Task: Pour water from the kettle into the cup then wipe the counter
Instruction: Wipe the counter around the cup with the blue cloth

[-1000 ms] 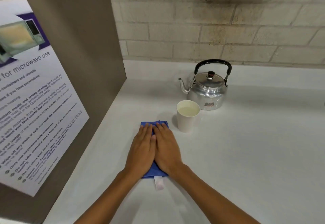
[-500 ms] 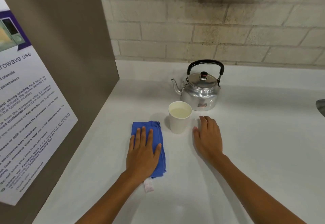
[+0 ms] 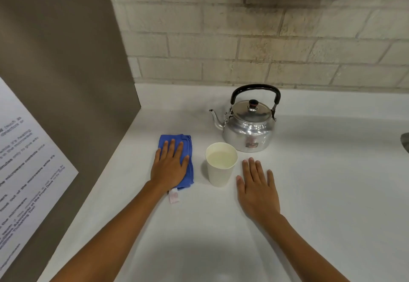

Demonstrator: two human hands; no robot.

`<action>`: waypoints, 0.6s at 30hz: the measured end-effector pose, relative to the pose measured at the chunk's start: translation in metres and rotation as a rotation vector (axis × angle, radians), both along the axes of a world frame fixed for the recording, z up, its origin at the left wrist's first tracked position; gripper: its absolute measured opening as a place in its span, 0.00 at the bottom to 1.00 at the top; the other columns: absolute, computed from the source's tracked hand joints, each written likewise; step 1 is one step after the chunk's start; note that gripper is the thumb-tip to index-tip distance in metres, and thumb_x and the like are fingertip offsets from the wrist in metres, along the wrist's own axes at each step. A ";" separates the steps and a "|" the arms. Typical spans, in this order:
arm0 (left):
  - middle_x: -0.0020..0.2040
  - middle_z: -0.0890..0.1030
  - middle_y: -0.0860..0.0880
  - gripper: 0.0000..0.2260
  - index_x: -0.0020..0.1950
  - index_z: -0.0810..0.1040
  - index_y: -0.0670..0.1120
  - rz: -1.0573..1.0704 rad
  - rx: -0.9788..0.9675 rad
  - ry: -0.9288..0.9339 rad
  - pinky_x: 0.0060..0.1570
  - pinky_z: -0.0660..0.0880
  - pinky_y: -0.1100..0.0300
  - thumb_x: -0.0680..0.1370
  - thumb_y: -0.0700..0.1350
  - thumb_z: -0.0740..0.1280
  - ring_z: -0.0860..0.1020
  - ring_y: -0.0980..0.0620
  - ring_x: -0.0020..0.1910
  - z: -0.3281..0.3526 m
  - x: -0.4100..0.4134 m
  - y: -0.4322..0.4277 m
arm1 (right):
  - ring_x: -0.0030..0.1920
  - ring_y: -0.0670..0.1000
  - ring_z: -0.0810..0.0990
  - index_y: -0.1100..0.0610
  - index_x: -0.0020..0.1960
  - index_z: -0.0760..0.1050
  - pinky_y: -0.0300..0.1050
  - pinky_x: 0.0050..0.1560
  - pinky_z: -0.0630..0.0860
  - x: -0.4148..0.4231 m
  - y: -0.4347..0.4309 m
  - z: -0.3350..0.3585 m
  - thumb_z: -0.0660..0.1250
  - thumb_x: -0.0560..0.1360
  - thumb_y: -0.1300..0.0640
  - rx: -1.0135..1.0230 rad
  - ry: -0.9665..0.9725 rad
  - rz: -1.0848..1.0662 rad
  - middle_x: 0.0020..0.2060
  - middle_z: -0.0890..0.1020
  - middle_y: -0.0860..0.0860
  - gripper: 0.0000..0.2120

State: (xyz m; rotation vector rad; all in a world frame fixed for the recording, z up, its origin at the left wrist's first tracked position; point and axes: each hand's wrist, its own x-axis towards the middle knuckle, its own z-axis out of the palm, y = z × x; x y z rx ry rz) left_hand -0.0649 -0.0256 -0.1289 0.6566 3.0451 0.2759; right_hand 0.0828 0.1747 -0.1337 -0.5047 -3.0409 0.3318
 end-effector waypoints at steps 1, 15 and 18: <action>0.77 0.47 0.45 0.25 0.75 0.44 0.48 -0.002 0.001 0.003 0.73 0.43 0.50 0.80 0.55 0.45 0.44 0.45 0.75 0.001 -0.008 0.003 | 0.75 0.49 0.37 0.54 0.74 0.35 0.53 0.75 0.37 0.000 0.000 -0.001 0.37 0.79 0.46 0.004 0.003 -0.003 0.76 0.41 0.50 0.26; 0.77 0.52 0.44 0.24 0.74 0.49 0.47 -0.064 -0.025 0.009 0.73 0.48 0.47 0.80 0.53 0.47 0.49 0.44 0.75 0.002 -0.091 0.038 | 0.72 0.46 0.32 0.51 0.71 0.31 0.52 0.74 0.34 0.000 -0.001 0.000 0.37 0.79 0.45 -0.028 0.026 -0.002 0.75 0.39 0.48 0.26; 0.77 0.51 0.44 0.24 0.75 0.49 0.47 -0.065 -0.019 -0.006 0.73 0.47 0.48 0.80 0.53 0.47 0.48 0.44 0.75 0.004 -0.095 0.040 | 0.73 0.47 0.34 0.51 0.72 0.32 0.51 0.74 0.34 0.000 -0.001 0.000 0.37 0.79 0.45 -0.029 0.029 -0.003 0.76 0.39 0.48 0.26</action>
